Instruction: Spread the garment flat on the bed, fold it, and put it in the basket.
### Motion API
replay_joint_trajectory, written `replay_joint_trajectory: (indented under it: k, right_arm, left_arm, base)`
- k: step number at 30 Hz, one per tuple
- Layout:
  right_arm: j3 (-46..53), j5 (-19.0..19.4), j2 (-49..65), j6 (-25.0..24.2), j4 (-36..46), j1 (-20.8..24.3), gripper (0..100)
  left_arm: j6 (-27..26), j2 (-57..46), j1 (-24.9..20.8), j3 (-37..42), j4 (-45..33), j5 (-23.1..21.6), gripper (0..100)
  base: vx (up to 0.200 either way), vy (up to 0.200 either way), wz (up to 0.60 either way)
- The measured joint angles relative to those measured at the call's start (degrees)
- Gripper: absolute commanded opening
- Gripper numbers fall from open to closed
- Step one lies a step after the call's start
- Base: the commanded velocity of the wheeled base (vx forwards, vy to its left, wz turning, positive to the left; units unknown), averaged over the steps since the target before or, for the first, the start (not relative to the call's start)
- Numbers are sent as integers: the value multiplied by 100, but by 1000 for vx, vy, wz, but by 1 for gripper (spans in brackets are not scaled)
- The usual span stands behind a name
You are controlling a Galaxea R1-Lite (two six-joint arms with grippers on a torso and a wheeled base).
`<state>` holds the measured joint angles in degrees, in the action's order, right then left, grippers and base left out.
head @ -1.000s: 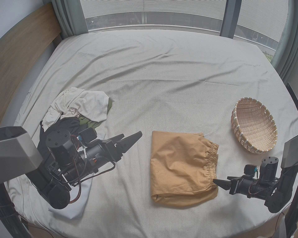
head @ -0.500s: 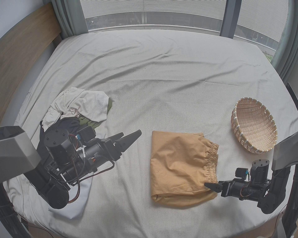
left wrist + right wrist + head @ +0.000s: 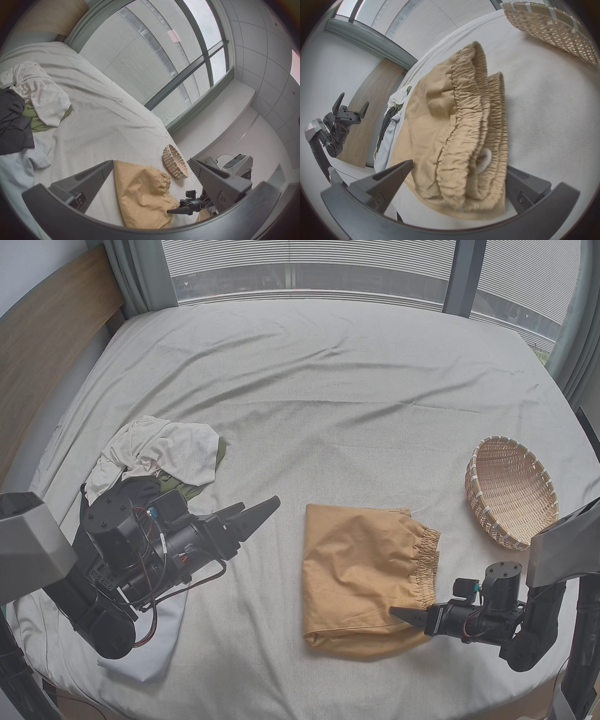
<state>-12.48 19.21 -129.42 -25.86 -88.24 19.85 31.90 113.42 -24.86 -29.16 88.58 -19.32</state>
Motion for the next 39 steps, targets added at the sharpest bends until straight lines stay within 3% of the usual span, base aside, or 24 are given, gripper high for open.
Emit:
replay_joint_trajectory:
  k: [1, 2, 10, 22, 30, 39]
  right_arm:
    - [-50, 0, -35, -20, -1, 30, 100]
    - [-90, 0, -62, -50, -4, 57, 0]
    - [-210, -282, -140, -162, 0, 189, 0]
    - [-107, -272, 539, -304, 10, 506, 0]
    - [-127, 139, 1318, -411, 0, 862, 0]
    - [-132, 453, 2070, -422, 0, 853, 0]
  left_arm:
    - [0, -5, 2, 2, 0, -2, 100]
    - [-2, -6, 2, 2, 0, 0, 100]
    - [-2, -13, 13, 0, -1, -2, 100]
    - [-5, -77, 9, 0, -1, -2, 100]
    - [-10, -143, 69, 4, 0, 4, 100]
    - [-54, -177, 435, 99, -6, -150, 100]
  base:
    - [0, 0, 0]
    - [0, 0, 0]
    - [0, 0, 0]
    - [0, 0, 0]
    - [0, 0, 0]
    - [0, 0, 0]
